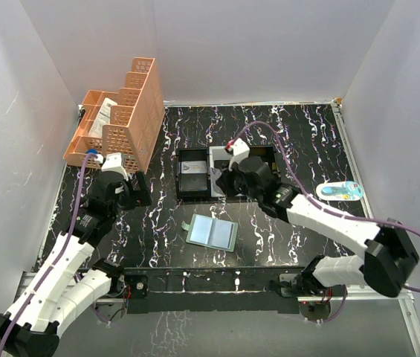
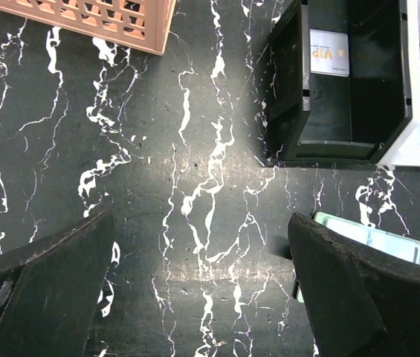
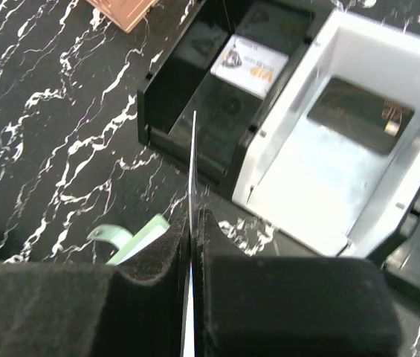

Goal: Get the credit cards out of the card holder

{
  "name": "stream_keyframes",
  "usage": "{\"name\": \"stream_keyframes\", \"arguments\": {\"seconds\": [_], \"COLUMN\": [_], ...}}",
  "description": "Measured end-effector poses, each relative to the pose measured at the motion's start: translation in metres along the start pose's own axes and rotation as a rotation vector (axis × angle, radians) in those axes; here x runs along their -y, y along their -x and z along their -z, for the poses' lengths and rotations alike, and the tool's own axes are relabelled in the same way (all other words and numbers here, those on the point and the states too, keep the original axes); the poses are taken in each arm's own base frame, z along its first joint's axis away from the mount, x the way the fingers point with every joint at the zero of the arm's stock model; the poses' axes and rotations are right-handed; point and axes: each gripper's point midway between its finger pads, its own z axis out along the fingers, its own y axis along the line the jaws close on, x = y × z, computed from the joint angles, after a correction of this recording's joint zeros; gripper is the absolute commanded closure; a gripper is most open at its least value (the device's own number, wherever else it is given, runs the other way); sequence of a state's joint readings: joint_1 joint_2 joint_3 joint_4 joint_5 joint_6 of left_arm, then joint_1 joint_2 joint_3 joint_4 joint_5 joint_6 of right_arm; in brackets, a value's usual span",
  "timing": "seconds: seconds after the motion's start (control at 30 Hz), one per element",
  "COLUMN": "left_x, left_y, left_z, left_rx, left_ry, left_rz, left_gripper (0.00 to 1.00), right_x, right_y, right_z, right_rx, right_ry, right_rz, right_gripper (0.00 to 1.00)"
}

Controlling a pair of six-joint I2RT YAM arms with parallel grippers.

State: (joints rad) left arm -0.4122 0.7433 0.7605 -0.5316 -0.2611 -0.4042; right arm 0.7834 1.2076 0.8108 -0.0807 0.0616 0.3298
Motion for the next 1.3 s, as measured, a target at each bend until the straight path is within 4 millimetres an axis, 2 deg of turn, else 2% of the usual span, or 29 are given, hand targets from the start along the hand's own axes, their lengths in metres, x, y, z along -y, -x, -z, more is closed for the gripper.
{"name": "stream_keyframes", "arguments": {"seconds": [0.17,0.27,0.37,0.47,0.57,0.83,1.13,1.3], "left_x": [-0.007,-0.011,-0.018,-0.026,-0.032,-0.045,-0.048,-0.049], "left_y": [-0.001,-0.002,0.001,0.005,0.01,0.015,0.017,0.016], "left_z": [-0.002,-0.001,0.003,0.01,0.017,0.026,0.028,0.03], "left_rx": [-0.003,-0.005,0.017,0.051,0.088,0.134,0.149,0.149], "left_ry": [0.038,0.06,0.092,0.123,0.147,0.2,0.214,0.216], "left_rz": [-0.008,-0.01,-0.003,0.011,0.028,0.058,0.064,0.064], "left_gripper": [0.01,0.01,0.01,0.01,0.01,0.01,0.01,0.01], "right_x": [-0.003,-0.008,-0.015,-0.017,-0.016,-0.018,-0.015,-0.001], "right_y": [0.022,0.026,0.022,0.01,0.003,0.026,0.007,-0.002], "right_z": [-0.032,-0.05,-0.071,-0.087,-0.098,-0.12,-0.152,-0.163], "right_rx": [0.002,0.001,-0.007,-0.035,-0.065,-0.033,-0.092,-0.142], "right_ry": [-0.049,-0.092,-0.145,-0.184,-0.2,-0.23,-0.228,-0.245], "right_rz": [0.188,0.356,0.571,0.743,0.847,0.959,1.002,0.999], "right_gripper": [1.0,1.0,1.0,1.0,1.0,1.0,1.0,1.0]}}
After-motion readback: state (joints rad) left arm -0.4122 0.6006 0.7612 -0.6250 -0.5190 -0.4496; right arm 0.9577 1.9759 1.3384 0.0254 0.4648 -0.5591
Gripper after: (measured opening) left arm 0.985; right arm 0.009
